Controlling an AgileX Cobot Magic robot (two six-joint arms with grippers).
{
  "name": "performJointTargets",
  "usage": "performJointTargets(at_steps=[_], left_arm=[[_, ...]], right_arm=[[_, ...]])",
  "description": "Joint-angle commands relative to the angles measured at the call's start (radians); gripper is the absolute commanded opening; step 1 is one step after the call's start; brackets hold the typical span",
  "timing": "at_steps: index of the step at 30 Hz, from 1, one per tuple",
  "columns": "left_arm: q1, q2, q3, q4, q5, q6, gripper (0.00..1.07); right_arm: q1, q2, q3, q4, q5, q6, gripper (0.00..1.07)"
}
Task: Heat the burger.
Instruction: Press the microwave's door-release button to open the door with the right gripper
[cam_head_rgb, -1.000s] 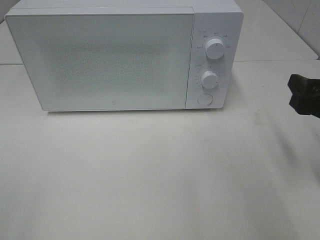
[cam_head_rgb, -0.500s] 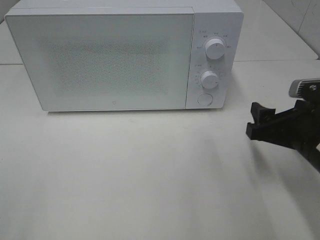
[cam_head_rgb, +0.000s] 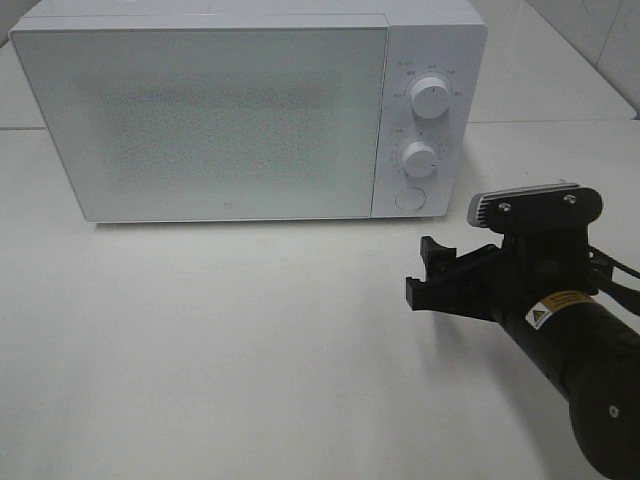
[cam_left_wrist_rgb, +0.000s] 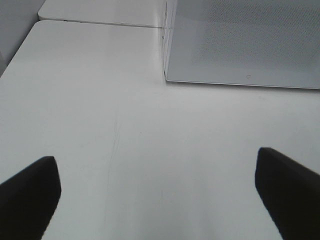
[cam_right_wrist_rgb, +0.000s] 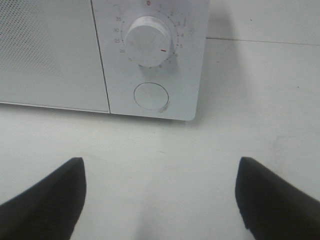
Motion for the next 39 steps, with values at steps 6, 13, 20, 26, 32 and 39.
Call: performJointTargets(at_steps=[6, 13, 20, 26, 32, 39], left_arm=[[0.003, -0.017, 0.000, -0.004, -0.011, -0.003, 1.00], [0.003, -0.017, 0.000, -0.004, -0.011, -0.003, 1.00], [0.003, -0.017, 0.000, -0.004, -0.011, -0.003, 1.00], [0.003, -0.017, 0.000, -0.004, -0.011, -0.003, 1.00], [0.003, -0.017, 0.000, -0.004, -0.011, -0.003, 1.00], [0.003, -0.017, 0.000, -0.004, -0.011, -0.003, 1.00]], right_arm=[[0.027, 0.006, -0.039, 0.043, -0.095, -0.065, 0.75], [0.027, 0.006, -0.039, 0.051, -0.114, 0.056, 0.75], [0.027, 0.006, -0.039, 0.067, -0.122, 0.448, 0.72], [0.027, 0.006, -0.039, 0.107, -0.123, 0.712, 0.65], [0.027, 0.006, -0.039, 0.172, -0.116, 1.173, 0.44], [0.027, 0.006, -0.040, 0.178, -0.098, 1.432, 0.02]])
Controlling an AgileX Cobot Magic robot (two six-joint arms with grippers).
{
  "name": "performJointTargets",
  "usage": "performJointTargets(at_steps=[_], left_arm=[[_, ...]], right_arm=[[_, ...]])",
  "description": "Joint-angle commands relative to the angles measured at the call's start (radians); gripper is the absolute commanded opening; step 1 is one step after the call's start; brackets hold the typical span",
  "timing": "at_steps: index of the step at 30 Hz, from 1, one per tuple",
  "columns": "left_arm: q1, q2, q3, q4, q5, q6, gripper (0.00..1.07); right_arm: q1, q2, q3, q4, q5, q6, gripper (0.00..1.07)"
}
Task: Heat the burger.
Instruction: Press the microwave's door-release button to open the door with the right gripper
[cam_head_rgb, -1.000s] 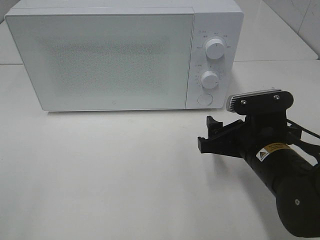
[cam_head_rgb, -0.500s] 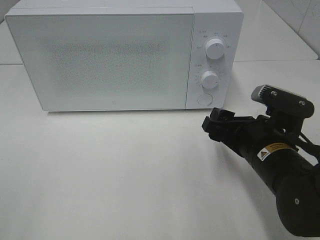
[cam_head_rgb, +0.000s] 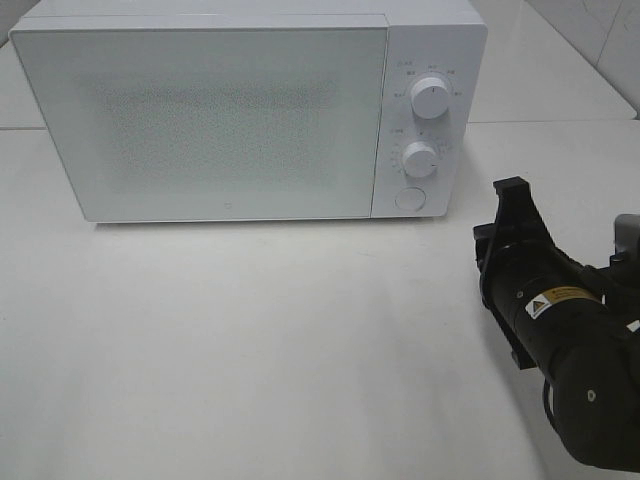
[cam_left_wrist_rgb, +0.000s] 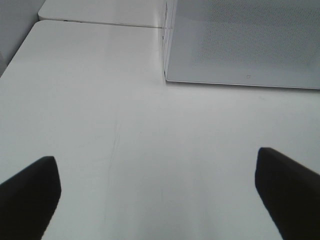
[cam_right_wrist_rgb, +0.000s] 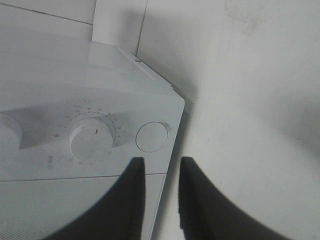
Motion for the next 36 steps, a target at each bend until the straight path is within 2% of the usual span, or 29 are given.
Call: performJointTargets(at_steps=[1, 16, 27, 36], left_arm=[[0.003, -0.017, 0.000, -0.004, -0.011, -0.003, 1.00], [0.003, -0.017, 0.000, -0.004, -0.011, -0.003, 1.00], [0.003, -0.017, 0.000, -0.004, -0.011, -0.003, 1.00], [0.003, -0.017, 0.000, -0.004, -0.011, -0.003, 1.00]], right_arm=[[0.003, -0.005, -0.010, 0.008, -0.084, 0.100, 0.00], [0.000, -0.005, -0.041, 0.043, -0.023, 0.150, 0.00], [-0.058, -0.004, -0.061, 0.003, 0.022, 0.151, 0.00], [-0.057, 0.083, -0.096, -0.014, 0.020, 0.238, 0.00]])
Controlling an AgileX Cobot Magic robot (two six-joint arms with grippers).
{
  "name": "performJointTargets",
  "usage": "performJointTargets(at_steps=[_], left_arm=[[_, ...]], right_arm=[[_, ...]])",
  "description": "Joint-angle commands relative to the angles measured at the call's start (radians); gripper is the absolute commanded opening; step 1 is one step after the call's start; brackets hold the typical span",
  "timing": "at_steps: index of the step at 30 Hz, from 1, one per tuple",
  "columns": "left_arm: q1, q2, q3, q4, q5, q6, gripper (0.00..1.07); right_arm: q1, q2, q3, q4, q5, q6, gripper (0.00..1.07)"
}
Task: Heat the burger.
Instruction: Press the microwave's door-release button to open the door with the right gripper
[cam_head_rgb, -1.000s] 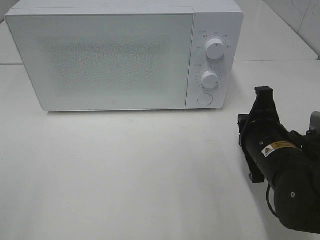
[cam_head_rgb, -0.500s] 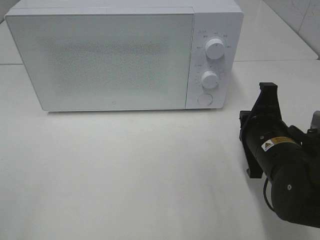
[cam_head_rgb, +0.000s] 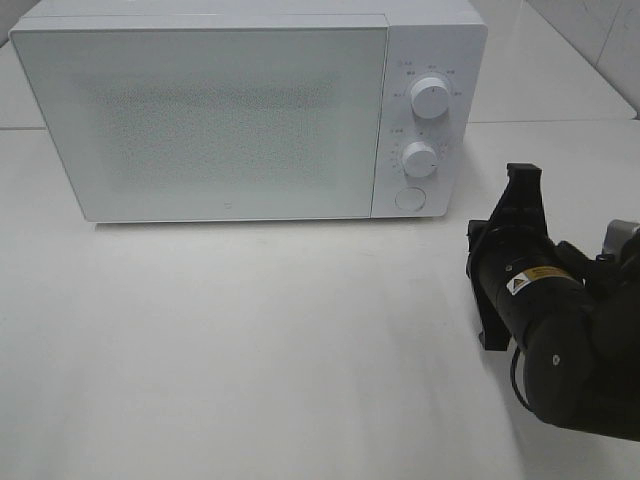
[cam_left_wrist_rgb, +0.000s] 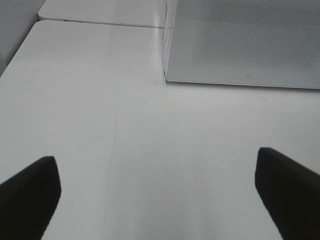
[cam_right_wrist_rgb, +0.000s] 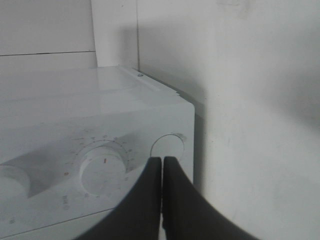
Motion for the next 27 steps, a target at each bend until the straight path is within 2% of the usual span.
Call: performJointTargets(at_steps=[1, 19, 27], left_arm=[[0.003, -0.017, 0.000, -0.004, -0.011, -0.003, 1.00], [0.003, -0.017, 0.000, -0.004, -0.011, -0.003, 1.00], [0.003, -0.017, 0.000, -0.004, -0.011, -0.003, 1.00]], right_arm=[[-0.006, 0.045, -0.026, -0.009, -0.002, 0.058, 0.00], [-0.013, 0.174, -0.197, -0.070, -0.001, 0.062, 0.00], [-0.089, 0.207, -0.282, -0.171, 0.030, 0.037, 0.00]])
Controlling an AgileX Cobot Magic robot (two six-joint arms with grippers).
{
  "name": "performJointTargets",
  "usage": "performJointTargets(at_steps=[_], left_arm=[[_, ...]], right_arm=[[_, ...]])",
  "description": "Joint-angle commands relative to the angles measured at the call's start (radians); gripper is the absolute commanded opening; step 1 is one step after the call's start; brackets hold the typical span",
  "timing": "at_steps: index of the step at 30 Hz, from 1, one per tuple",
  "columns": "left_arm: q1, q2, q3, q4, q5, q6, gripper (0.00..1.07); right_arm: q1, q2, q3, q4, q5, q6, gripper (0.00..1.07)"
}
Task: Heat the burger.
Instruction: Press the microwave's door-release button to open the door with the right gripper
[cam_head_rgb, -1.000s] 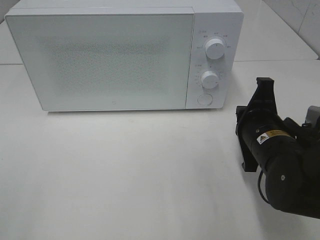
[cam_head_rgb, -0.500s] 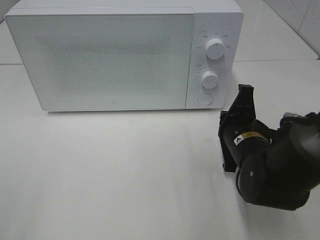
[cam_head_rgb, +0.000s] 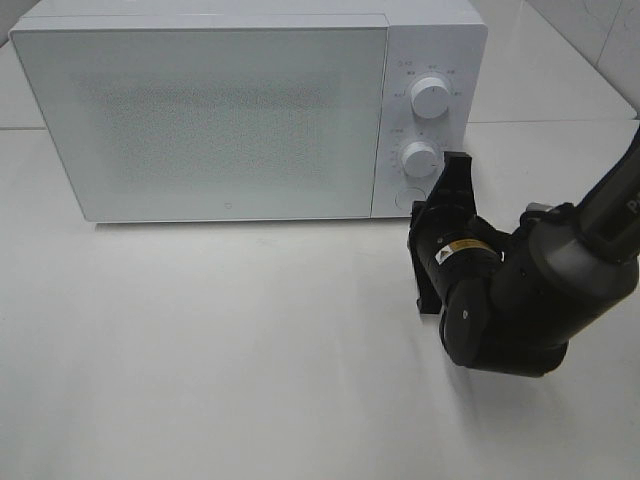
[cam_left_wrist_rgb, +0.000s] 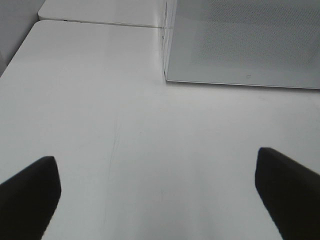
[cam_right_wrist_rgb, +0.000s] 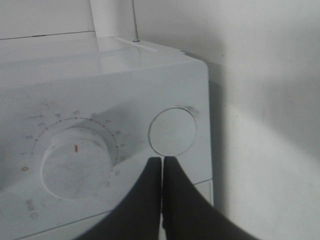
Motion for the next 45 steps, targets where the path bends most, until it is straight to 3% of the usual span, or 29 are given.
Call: performJointTargets(at_steps=[1, 45], left_arm=[[0.003, -0.017, 0.000, -0.004, -0.011, -0.003, 1.00], [0.003, -0.017, 0.000, -0.004, -0.011, -0.003, 1.00]], right_arm=[[-0.021, 0.000, -0.024, -0.039, 0.015, -0.024, 0.00], [-0.055, 0.070, -0.127, -0.065, 0.061, -0.049, 0.00]])
